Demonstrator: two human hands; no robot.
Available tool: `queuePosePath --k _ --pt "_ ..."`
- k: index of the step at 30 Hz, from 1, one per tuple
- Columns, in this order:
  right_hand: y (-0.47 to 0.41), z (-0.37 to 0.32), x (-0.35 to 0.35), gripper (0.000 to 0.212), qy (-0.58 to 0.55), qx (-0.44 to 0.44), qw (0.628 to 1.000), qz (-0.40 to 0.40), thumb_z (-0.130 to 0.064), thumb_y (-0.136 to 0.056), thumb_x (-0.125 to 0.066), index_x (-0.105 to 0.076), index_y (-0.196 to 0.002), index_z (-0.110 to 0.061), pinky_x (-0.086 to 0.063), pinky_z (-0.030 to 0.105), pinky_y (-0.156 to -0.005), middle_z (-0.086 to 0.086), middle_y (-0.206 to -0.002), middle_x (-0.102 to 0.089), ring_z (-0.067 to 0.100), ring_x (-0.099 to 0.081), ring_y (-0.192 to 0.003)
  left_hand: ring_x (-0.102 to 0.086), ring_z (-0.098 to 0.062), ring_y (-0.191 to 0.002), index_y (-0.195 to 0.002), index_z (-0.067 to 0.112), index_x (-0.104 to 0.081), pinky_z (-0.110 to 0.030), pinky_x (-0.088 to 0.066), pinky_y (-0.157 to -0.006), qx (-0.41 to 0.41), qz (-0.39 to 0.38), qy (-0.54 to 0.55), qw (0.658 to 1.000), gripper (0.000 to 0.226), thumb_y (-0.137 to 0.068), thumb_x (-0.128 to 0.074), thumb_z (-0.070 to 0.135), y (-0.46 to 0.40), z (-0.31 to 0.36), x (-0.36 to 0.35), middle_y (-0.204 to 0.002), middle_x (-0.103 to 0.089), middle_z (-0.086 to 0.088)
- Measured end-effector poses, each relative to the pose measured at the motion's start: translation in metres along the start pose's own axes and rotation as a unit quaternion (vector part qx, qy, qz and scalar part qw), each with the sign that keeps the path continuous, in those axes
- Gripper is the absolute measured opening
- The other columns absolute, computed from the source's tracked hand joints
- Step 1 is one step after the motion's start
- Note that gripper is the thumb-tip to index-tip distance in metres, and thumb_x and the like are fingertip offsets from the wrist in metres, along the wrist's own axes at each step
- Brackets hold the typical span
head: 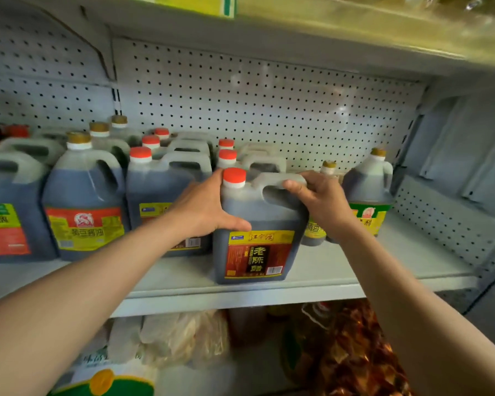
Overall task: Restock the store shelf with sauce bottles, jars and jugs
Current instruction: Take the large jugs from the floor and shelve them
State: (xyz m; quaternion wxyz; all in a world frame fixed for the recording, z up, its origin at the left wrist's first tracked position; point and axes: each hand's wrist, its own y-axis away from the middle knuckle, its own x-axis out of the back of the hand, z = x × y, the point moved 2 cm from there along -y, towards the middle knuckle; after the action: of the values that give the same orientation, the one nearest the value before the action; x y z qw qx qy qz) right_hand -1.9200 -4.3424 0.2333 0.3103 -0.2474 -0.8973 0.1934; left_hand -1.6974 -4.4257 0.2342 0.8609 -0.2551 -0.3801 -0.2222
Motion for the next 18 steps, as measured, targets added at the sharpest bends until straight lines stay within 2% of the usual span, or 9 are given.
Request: queuePosePath --k 2,5,7,8,10,13,15,18 --pt "-0.005 0.003 -0.004 0.035 -0.007 0.007 1.000 -0.006 -0.039 -0.091 -0.070 -0.071 -0.093 -0.004 -0.052 0.045 -0.070 0.019 -0.088 -0.072 0.013 -0.058 -0.076 -0.053 -0.025 -0.126 -0.138 0.034 -0.039 -0.040 -0.047 -0.100 0.012 0.003 -0.002 1.000 0.104 -0.050 -0.091 0.055 -0.001 -0.004 -0.001 -0.136 -0.060 0.004" --pt "-0.010 0.005 -0.004 0.050 0.001 0.000 1.000 -0.012 -0.058 -0.085 -0.067 -0.072 -0.095 -0.009 -0.054 0.054 -0.078 0.016 -0.091 -0.073 0.029 -0.068 -0.085 -0.051 -0.024 -0.128 -0.141 0.031 -0.036 -0.031 -0.044 -0.093 0.024 -0.008 -0.012 1.000 0.104 -0.055 -0.091 0.051 -0.003 -0.004 -0.002 -0.140 -0.056 0.003" --pt "-0.010 0.008 -0.004 0.063 0.031 -0.015 0.999 -0.017 -0.073 -0.079 -0.062 -0.069 -0.096 -0.013 -0.053 0.053 -0.076 0.011 -0.091 -0.072 0.033 -0.066 -0.088 -0.049 -0.025 -0.128 -0.141 0.026 -0.035 -0.031 -0.041 -0.089 0.034 -0.004 -0.045 0.998 0.104 -0.057 -0.090 0.053 -0.002 -0.001 -0.004 -0.141 -0.054 0.000" --pt "-0.008 0.008 -0.004 0.064 0.058 -0.018 0.998 -0.021 -0.077 -0.077 -0.061 -0.066 -0.100 -0.017 -0.052 0.047 -0.074 0.006 -0.093 -0.071 0.028 -0.065 -0.088 -0.046 -0.025 -0.129 -0.141 0.023 -0.035 -0.032 -0.040 -0.090 0.032 0.011 -0.082 0.996 0.106 -0.056 -0.088 0.056 -0.001 0.002 -0.004 -0.142 -0.052 -0.002" --pt "-0.001 0.008 -0.003 0.068 0.111 -0.011 0.993 -0.024 -0.071 -0.076 -0.064 -0.057 -0.122 -0.022 -0.045 0.032 -0.080 -0.003 -0.110 -0.066 0.017 -0.059 -0.098 -0.035 -0.026 -0.134 -0.145 0.019 -0.030 -0.035 -0.036 -0.103 0.001 0.073 -0.179 0.981 0.120 -0.050 -0.087 0.064 0.002 0.006 -0.004 -0.147 -0.042 -0.004" --pt "0.009 0.000 -0.002 0.104 0.114 0.020 0.990 -0.079 -0.054 -0.067 -0.082 -0.028 -0.152 -0.026 -0.036 0.021 -0.098 -0.007 -0.142 -0.045 0.005 -0.042 -0.124 -0.017 -0.026 -0.146 -0.157 0.019 -0.004 -0.037 -0.021 -0.117 -0.062 0.122 -0.236 0.962 0.150 -0.042 -0.088 0.065 0.003 0.012 -0.005 -0.161 -0.019 -0.006" --pt "0.012 -0.001 -0.002 0.127 0.139 0.025 0.981 -0.132 -0.043 -0.063 -0.091 -0.010 -0.159 -0.029 -0.028 0.017 -0.105 -0.005 -0.160 -0.027 0.008 -0.029 -0.141 -0.010 -0.026 -0.150 -0.157 0.018 0.003 -0.038 -0.015 -0.121 -0.093 0.106 -0.267 0.953 0.154 -0.042 -0.087 0.066 0.000 0.013 -0.007 -0.164 -0.011 -0.007" --pt "0.011 -0.001 -0.001 0.140 0.195 0.038 0.967 -0.159 -0.035 -0.062 -0.095 0.005 -0.159 -0.032 -0.019 0.018 -0.111 -0.006 -0.168 -0.005 0.009 -0.005 -0.153 -0.008 -0.028 -0.150 -0.157 0.019 0.003 -0.044 -0.012 -0.123 -0.117 0.076 -0.315 0.939 0.153 -0.042 -0.084 0.071 -0.004 0.012 -0.009 -0.161 -0.014 -0.009"
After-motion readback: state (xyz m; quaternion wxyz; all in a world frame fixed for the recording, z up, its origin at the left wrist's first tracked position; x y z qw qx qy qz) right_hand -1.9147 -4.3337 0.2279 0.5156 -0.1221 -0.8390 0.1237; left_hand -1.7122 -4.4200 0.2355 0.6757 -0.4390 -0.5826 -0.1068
